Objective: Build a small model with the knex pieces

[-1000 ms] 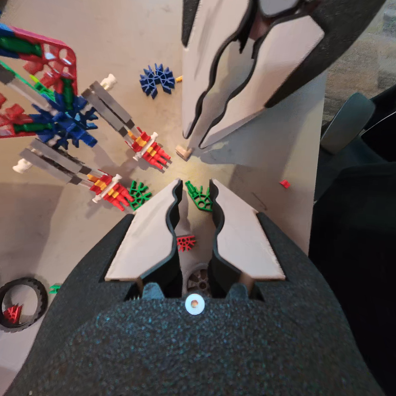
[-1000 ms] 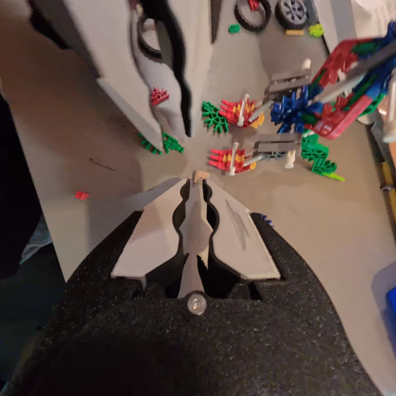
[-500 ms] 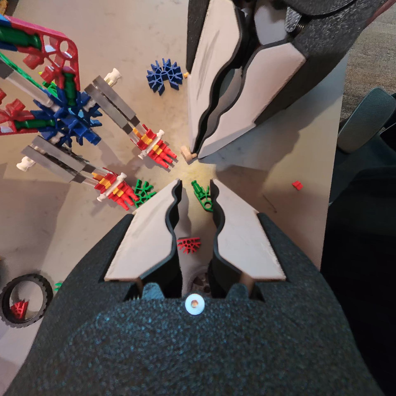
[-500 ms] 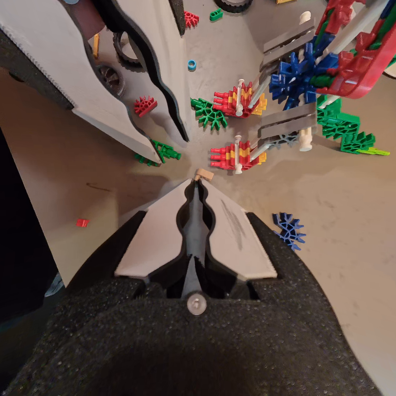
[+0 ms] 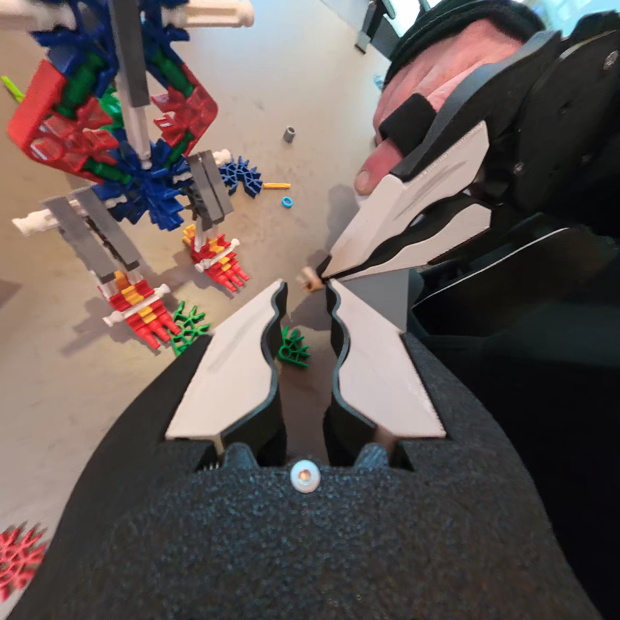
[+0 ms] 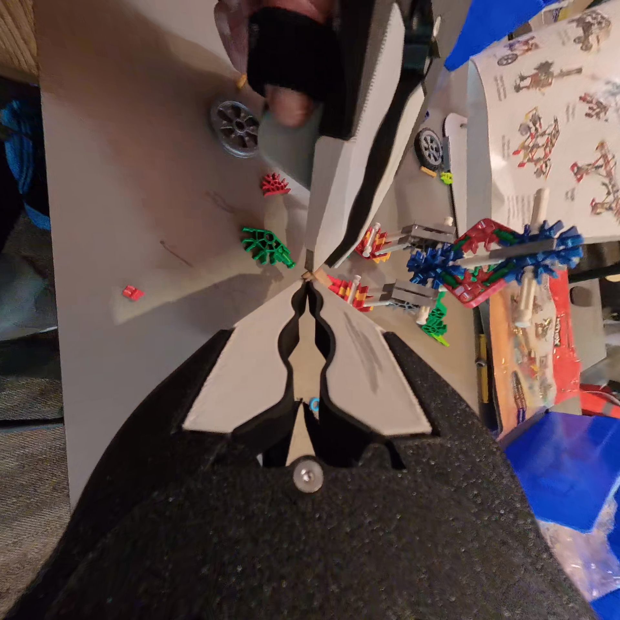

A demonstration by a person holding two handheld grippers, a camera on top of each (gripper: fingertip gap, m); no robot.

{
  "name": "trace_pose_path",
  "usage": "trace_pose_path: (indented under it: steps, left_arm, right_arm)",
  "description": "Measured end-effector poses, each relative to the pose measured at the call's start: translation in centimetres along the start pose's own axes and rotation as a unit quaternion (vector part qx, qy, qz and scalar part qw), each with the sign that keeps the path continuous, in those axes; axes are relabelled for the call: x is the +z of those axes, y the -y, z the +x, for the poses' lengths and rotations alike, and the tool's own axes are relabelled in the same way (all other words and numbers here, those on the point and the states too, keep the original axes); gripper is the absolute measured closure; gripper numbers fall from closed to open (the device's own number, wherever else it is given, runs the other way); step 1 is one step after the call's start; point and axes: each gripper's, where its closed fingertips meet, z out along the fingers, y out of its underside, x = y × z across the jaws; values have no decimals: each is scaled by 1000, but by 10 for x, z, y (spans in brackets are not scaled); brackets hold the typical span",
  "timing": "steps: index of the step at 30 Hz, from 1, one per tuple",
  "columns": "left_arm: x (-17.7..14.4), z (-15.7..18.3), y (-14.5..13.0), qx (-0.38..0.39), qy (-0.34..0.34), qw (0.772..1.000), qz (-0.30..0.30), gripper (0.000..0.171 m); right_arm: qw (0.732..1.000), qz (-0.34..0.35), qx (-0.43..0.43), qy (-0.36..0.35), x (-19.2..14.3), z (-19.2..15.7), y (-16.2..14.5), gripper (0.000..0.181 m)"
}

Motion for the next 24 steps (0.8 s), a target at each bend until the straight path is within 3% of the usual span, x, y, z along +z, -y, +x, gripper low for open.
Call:
trace_pose_path:
  steps: [6, 10, 12, 18, 24]
  left_arm:
    - [5, 1, -8, -4, -13, 1000, -14, 155]
    - [-3, -12, -17, 32, 34, 998, -43, 154]
    - [-5, -13, -23, 49, 45, 996, -61, 153]
    - [2, -9, -39, 91, 70, 988, -102, 151]
    - [4, -3, -36, 100, 82, 988, -89, 149]
  right_arm:
    - [1000, -4, -10, 10, 2, -5, -1, 181]
    - [995, -13, 89, 50, 4, -12, -14, 181]
    - [988, -16, 139, 66, 1, -16, -23, 170]
    - [972, -47, 217, 80, -6, -26, -53, 165]
    - [958, -23, 272, 92, -34, -37, -64, 165]
